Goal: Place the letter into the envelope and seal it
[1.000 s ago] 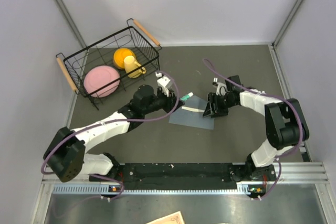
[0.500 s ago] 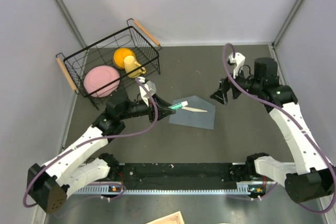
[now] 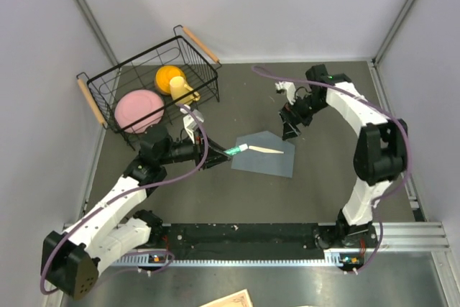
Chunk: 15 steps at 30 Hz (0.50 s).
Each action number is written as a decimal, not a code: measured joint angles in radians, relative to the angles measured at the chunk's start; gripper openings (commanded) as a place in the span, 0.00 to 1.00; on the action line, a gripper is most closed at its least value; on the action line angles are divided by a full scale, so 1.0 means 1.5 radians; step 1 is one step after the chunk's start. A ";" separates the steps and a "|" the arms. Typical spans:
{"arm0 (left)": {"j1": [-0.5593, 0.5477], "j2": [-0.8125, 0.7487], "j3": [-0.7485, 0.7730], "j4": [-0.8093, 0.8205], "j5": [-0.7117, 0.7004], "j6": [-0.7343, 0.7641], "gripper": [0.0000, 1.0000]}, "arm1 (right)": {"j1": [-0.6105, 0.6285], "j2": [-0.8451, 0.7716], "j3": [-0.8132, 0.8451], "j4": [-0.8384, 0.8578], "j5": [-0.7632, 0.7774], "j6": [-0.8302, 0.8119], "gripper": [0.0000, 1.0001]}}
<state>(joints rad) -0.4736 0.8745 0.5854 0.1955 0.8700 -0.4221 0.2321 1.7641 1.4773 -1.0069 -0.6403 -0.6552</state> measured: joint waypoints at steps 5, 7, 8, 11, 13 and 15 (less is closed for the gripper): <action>0.004 0.009 -0.003 -0.004 0.003 -0.002 0.00 | 0.004 0.125 0.083 -0.025 -0.013 -0.020 0.98; 0.007 0.009 -0.004 -0.015 0.003 0.001 0.00 | 0.004 0.171 0.126 -0.027 -0.018 -0.022 0.98; 0.009 0.011 -0.004 -0.020 0.002 0.002 0.00 | 0.005 0.185 0.139 -0.027 -0.021 -0.022 0.98; 0.010 0.018 -0.004 -0.032 0.003 0.004 0.00 | 0.007 0.228 0.176 -0.027 -0.030 -0.019 0.92; 0.010 0.028 -0.004 -0.033 0.002 0.004 0.00 | 0.014 0.247 0.187 -0.026 -0.031 -0.020 0.91; 0.011 0.033 -0.004 -0.034 0.001 0.004 0.00 | 0.026 0.259 0.189 -0.026 -0.032 -0.020 0.89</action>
<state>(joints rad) -0.4576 0.9234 0.5797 0.1452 0.8707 -0.4164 0.2707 2.1525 1.7611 -1.0466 -0.6876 -0.6846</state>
